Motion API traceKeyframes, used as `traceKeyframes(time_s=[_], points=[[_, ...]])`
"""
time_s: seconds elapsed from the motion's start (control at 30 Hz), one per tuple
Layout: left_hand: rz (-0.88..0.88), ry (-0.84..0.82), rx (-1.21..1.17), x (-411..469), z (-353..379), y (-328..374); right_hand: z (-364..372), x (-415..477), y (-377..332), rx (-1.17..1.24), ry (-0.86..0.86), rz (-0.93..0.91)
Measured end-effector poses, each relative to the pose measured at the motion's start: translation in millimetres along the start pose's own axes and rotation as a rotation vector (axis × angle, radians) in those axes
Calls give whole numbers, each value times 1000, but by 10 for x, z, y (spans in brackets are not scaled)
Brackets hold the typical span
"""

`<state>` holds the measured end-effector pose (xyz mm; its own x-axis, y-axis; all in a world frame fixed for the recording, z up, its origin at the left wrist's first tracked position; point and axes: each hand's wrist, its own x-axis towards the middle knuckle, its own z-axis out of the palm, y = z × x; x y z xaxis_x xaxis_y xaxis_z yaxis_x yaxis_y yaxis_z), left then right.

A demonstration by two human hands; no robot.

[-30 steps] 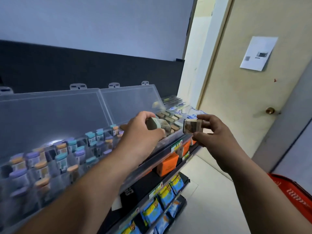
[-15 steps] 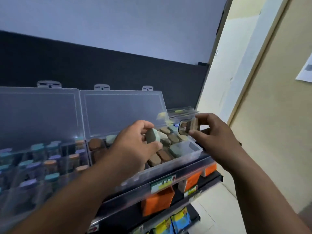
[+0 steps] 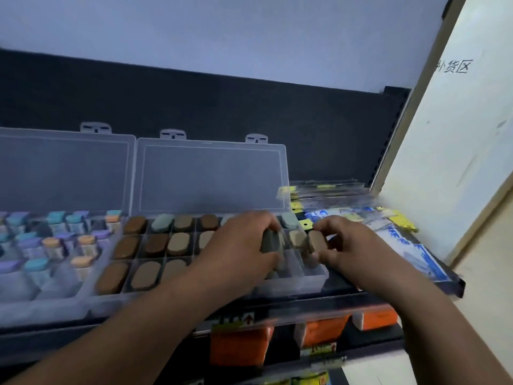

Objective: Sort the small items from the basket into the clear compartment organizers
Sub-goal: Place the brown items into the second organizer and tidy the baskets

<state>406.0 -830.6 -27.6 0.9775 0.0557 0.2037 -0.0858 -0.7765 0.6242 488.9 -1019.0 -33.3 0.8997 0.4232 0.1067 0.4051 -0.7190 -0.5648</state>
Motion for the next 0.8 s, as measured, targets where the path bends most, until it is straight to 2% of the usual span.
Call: traceKeyframes(time_s=[0.2,0.43,0.67,0.8], points=[[7,-14,121,139,209,71,134,72,177,-108,-68,-73],[-8,18,123,192,359,83,213,124,282,-73,-40,-158],[-30,-40,326,164,457,-21,224,138,382,-46,-90,-224],[25,29,317,192,428,-11,181,188,382,-21,-7,-240]])
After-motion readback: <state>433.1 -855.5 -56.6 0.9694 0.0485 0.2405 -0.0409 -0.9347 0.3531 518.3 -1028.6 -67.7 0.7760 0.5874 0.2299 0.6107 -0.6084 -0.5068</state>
